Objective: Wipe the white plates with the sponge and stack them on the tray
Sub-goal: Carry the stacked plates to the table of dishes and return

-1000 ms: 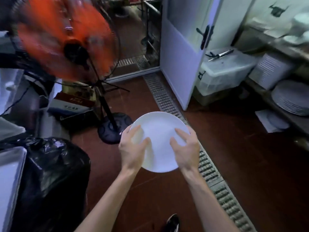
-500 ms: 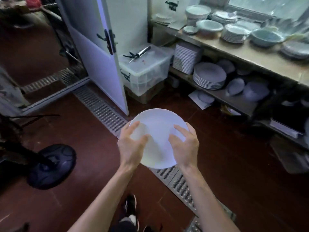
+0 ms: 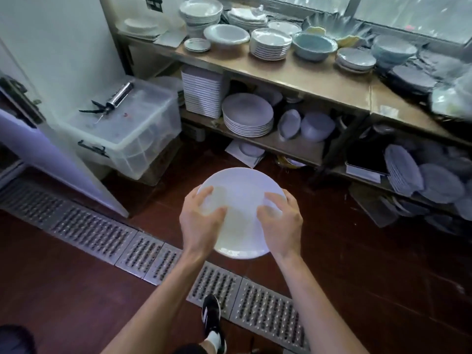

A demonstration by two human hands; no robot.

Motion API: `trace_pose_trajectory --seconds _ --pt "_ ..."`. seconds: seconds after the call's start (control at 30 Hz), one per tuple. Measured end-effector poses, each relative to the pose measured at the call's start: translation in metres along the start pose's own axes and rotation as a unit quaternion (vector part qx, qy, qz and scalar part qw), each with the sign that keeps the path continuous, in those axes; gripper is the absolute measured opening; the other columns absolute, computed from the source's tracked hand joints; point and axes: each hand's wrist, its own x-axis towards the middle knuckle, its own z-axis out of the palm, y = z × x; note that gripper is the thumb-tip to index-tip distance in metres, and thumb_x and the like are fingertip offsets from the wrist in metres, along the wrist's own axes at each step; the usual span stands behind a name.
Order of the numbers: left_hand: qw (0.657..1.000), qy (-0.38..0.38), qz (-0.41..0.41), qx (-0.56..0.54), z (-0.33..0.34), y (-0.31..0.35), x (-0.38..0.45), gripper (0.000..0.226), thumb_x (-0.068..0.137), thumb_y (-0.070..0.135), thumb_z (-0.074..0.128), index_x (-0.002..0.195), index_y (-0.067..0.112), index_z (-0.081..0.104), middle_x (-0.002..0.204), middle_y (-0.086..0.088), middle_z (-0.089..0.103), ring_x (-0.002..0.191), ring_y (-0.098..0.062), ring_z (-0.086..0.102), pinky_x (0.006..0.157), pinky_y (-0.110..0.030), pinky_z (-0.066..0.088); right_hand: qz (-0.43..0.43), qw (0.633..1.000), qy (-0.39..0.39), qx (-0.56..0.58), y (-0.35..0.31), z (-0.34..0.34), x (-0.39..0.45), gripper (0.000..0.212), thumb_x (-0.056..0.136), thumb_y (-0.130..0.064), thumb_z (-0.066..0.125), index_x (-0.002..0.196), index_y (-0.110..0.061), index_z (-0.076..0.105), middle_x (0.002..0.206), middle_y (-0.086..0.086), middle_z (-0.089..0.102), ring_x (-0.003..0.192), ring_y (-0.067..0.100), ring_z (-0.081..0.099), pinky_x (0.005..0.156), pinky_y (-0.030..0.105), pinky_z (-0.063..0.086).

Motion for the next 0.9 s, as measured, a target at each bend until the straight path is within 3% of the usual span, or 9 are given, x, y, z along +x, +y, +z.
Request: trace_pose_trajectory --seconds 0.07,0.2,0.37,0.47,0.57,0.7,0.8,0.9 --pt "1.000 -0.018 0.009 0.000 0.019 0.014 0.031 0.052 0.079 0.016 0.079 0.128 0.025 0.067 0.143 0.005 0.054 0.126 -0.009 0.051 0.109 -0.037 0.045 0.017 1.000 0.024 0.002 -0.003 0.001 0.032 0.034 0.082 -0.015 0.069 0.116 -0.020 0.073 0.140 -0.004 0.050 0.122 0.010 0.049 0.095 0.022 0.042" --pt "0.998 -0.048 0.029 0.000 0.056 0.039 0.082 0.051 0.079 0.013 0.079 0.127 0.024 0.067 0.141 0.006 0.054 0.125 -0.010 0.052 0.107 -0.033 0.045 0.027 0.997 0.062 0.026 -0.007 -0.004 0.087 0.034 0.081 -0.012 0.068 0.114 -0.019 0.074 0.135 -0.005 0.052 0.117 0.009 0.051 0.098 0.033 0.048" --pt "0.996 -0.079 0.047 0.013 0.114 0.058 0.139 0.049 0.078 0.010 0.081 0.125 0.023 0.069 0.140 0.007 0.054 0.121 -0.004 0.050 0.088 0.004 0.033 0.046 0.994 0.091 0.041 0.005 -0.012 0.155 0.034 0.079 -0.014 0.068 0.113 -0.018 0.073 0.134 -0.006 0.053 0.117 0.008 0.052 0.100 0.038 0.050" --pt "0.995 -0.084 0.049 0.015 0.160 0.069 0.171 0.050 0.078 0.009 0.081 0.125 0.022 0.069 0.139 0.007 0.055 0.118 0.000 0.049 0.085 0.009 0.028 0.048 0.992 0.108 0.046 0.019 -0.020 0.205 0.034 0.079 -0.010 0.069 0.112 -0.014 0.073 0.130 -0.004 0.056 0.115 0.013 0.056 0.099 0.041 0.050" --pt "0.994 -0.088 0.054 0.017 0.210 0.084 0.204 0.052 0.078 0.008 0.082 0.126 0.020 0.069 0.139 0.006 0.056 0.119 -0.005 0.052 0.089 0.005 0.031 0.050 0.990 0.121 0.045 0.035 -0.034 0.259 0.034 0.079 -0.006 0.069 0.112 -0.011 0.073 0.128 -0.002 0.057 0.114 0.014 0.057 0.100 0.035 0.049" --pt "0.994 -0.092 0.052 0.016 0.273 0.108 0.246 0.053 0.077 0.008 0.082 0.127 0.019 0.069 0.139 0.004 0.057 0.123 -0.010 0.054 0.103 -0.019 0.039 0.046 0.990 0.126 0.044 0.050 -0.056 0.333 0.034 0.079 -0.005 0.071 0.113 -0.009 0.073 0.132 0.001 0.056 0.117 0.015 0.057 0.102 0.030 0.047" --pt "0.995 -0.088 0.051 0.010 0.310 0.123 0.276 0.053 0.078 0.008 0.082 0.128 0.017 0.069 0.138 0.003 0.059 0.125 -0.010 0.054 0.104 -0.019 0.039 0.038 0.992 0.119 0.027 0.055 -0.068 0.384 0.035 0.081 -0.007 0.072 0.116 -0.008 0.073 0.137 0.003 0.054 0.121 0.014 0.055 0.106 0.024 0.043" --pt "0.996 -0.081 0.041 0.001 0.338 0.134 0.305 0.053 0.077 0.008 0.082 0.128 0.017 0.069 0.138 0.002 0.059 0.126 -0.013 0.054 0.110 -0.030 0.041 0.034 0.993 0.109 0.022 0.059 -0.074 0.427 0.035 0.083 -0.010 0.072 0.118 -0.010 0.073 0.141 0.001 0.051 0.124 0.008 0.051 0.105 0.012 0.036"
